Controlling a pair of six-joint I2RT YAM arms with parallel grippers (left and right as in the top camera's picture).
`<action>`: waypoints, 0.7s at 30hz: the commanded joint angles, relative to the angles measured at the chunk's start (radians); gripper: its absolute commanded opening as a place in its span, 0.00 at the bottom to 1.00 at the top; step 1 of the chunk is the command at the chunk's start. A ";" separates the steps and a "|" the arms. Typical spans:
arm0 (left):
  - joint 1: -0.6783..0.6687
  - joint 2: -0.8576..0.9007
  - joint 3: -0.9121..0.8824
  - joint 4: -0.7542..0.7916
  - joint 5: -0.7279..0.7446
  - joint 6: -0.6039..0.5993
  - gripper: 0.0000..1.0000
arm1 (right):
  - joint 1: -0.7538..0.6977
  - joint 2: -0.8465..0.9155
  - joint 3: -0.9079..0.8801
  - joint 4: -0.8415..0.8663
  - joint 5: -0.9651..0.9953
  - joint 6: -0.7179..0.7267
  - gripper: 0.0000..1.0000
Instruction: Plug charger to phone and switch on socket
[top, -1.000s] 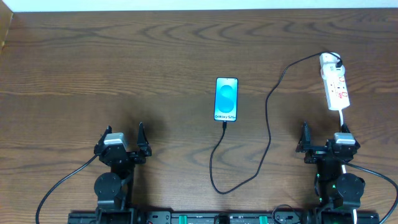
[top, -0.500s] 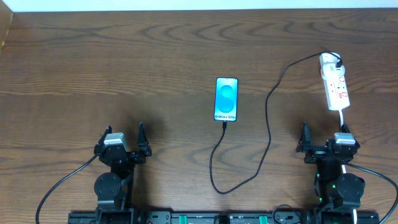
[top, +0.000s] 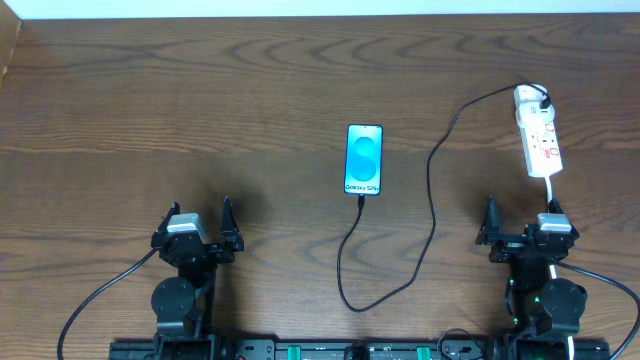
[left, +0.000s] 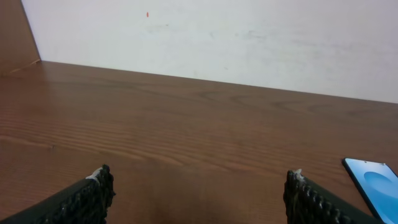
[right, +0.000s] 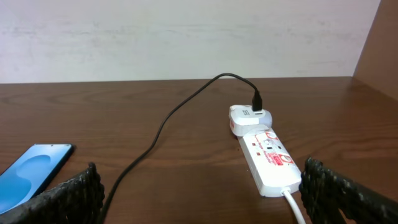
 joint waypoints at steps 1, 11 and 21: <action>0.005 -0.007 -0.016 -0.041 -0.010 0.005 0.88 | 0.009 -0.008 -0.001 -0.005 0.008 -0.011 0.99; 0.005 -0.007 -0.016 -0.041 -0.010 0.005 0.88 | 0.009 -0.008 -0.001 -0.005 0.008 -0.011 0.99; 0.005 -0.007 -0.016 -0.041 -0.010 0.005 0.88 | 0.009 -0.008 -0.001 -0.005 0.008 -0.011 0.99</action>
